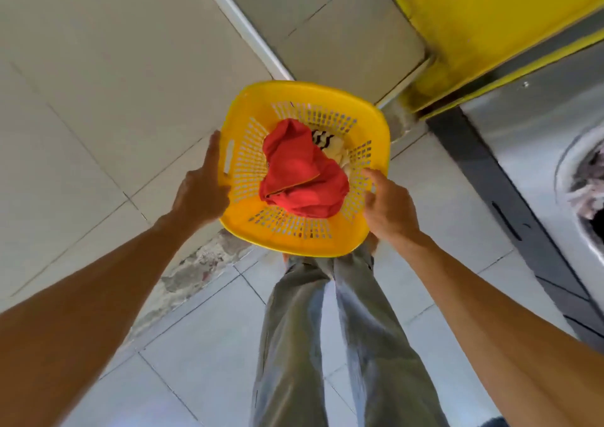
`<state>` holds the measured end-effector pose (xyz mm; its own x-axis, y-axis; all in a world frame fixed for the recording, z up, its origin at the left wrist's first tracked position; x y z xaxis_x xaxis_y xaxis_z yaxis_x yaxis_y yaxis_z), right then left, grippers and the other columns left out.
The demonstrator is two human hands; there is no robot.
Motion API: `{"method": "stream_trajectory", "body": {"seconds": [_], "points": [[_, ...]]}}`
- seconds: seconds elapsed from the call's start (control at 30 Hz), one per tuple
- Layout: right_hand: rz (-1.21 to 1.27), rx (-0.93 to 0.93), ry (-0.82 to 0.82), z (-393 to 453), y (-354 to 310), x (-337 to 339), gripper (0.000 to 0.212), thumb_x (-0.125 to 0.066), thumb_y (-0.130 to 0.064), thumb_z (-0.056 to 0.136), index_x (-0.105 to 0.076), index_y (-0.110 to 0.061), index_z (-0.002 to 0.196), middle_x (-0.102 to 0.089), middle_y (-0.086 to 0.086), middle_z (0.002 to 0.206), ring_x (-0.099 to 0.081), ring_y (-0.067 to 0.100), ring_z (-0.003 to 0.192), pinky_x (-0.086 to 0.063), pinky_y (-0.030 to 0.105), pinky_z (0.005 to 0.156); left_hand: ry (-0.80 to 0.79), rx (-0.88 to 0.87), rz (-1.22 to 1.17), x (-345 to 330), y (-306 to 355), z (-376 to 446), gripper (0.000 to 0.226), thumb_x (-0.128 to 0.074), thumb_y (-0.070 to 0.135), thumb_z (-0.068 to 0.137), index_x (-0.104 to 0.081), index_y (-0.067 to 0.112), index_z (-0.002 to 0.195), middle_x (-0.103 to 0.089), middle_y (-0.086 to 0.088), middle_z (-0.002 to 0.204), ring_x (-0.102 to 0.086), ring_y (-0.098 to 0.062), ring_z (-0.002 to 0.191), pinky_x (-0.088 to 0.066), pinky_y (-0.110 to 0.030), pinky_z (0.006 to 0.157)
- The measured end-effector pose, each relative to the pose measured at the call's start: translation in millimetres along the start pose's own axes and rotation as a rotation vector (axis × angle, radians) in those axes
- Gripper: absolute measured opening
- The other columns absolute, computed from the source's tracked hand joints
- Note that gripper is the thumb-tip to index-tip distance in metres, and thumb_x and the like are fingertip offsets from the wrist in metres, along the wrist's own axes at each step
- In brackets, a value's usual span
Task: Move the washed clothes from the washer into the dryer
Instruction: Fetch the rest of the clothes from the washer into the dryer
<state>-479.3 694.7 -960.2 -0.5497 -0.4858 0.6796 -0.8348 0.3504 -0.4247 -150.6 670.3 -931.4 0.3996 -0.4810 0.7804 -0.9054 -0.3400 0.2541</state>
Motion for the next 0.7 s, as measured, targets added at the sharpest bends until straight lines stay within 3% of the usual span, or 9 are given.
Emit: {"method": "stream_trajectory", "body": {"seconds": [0.1, 0.2, 0.3, 0.4, 0.47, 0.53, 0.7], "points": [[-0.038, -0.002, -0.052, 17, 8, -23, 0.05, -0.046, -0.012, 0.096, -0.047, -0.022, 0.145, -0.063, 0.019, 0.128, -0.058, 0.041, 0.118, -0.047, 0.046, 0.093, -0.051, 0.122, -0.068, -24, -23, 6, 0.089, -0.055, 0.018, 0.094, 0.007, 0.032, 0.157, -0.069, -0.021, 0.117, -0.066, -0.043, 0.093, -0.053, -0.049, 0.084], [-0.187, -0.055, -0.089, 20, 18, -23, 0.051, -0.05, -0.016, 0.095, -0.042, -0.021, 0.145, -0.051, 0.021, 0.134, -0.055, 0.044, 0.117, -0.047, 0.05, 0.091, -0.075, 0.056, -0.101, -30, -10, 0, 0.086, -0.054, 0.013, 0.094, 0.001, 0.024, 0.158, -0.062, -0.022, 0.13, -0.063, -0.043, 0.105, -0.05, -0.05, 0.089], [-0.297, 0.043, 0.133, 12, -4, 13, 0.049, -0.061, -0.013, 0.086, -0.052, -0.018, 0.133, -0.039, 0.022, 0.146, -0.046, 0.043, 0.124, -0.045, 0.052, 0.09, 0.179, -0.059, 0.002, -4, 17, -17, 0.081, -0.061, 0.004, 0.084, -0.023, 0.01, 0.155, -0.053, -0.023, 0.135, -0.046, -0.04, 0.124, -0.043, -0.051, 0.096], [-0.294, 0.243, 0.36, 6, -57, 46, 0.038, -0.063, -0.012, 0.081, -0.063, -0.021, 0.118, -0.052, 0.014, 0.13, -0.05, 0.037, 0.114, -0.041, 0.046, 0.081, 0.373, -0.162, -0.068, 15, 55, -34, 0.064, -0.063, 0.0, 0.078, -0.049, 0.006, 0.14, -0.06, -0.016, 0.129, -0.048, -0.035, 0.12, -0.042, -0.044, 0.097], [-0.23, 0.338, 0.265, 20, -87, 35, 0.036, -0.064, -0.016, 0.084, -0.061, -0.023, 0.119, -0.056, 0.01, 0.12, -0.053, 0.033, 0.11, -0.044, 0.042, 0.079, 0.302, -0.184, -0.164, -1, 72, -28, 0.057, -0.062, -0.001, 0.079, -0.055, 0.009, 0.135, -0.064, -0.012, 0.126, -0.053, -0.032, 0.117, -0.045, -0.04, 0.096], [-0.267, 0.358, 0.064, 48, -99, -2, 0.051, -0.067, -0.025, 0.085, -0.05, -0.025, 0.133, -0.053, 0.011, 0.125, -0.052, 0.032, 0.117, -0.049, 0.041, 0.083, 0.155, -0.143, -0.245, -32, 80, -12, 0.056, -0.06, 0.001, 0.08, -0.055, 0.013, 0.134, -0.065, -0.011, 0.126, -0.058, -0.03, 0.114, -0.05, -0.039, 0.093], [-0.415, 0.125, -0.354, 133, -61, -105, 0.122, -0.086, -0.047, 0.065, -0.004, -0.037, 0.156, -0.02, 0.024, 0.155, -0.029, 0.049, 0.142, -0.045, 0.057, 0.104, -0.049, 0.121, -0.351, -109, 62, 29, 0.061, -0.056, 0.003, 0.082, -0.047, 0.013, 0.141, -0.061, -0.013, 0.131, -0.058, -0.032, 0.118, -0.043, -0.031, 0.085]]}}
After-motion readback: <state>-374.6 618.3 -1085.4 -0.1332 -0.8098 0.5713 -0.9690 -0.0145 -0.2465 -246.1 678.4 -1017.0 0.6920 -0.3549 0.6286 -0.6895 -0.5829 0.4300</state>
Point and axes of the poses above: each hand's wrist, its own z-axis towards the middle knuckle, its own x-axis out of the back of the hand, y = z × x, the point moved 9 cm from there along z, towards the middle knuckle
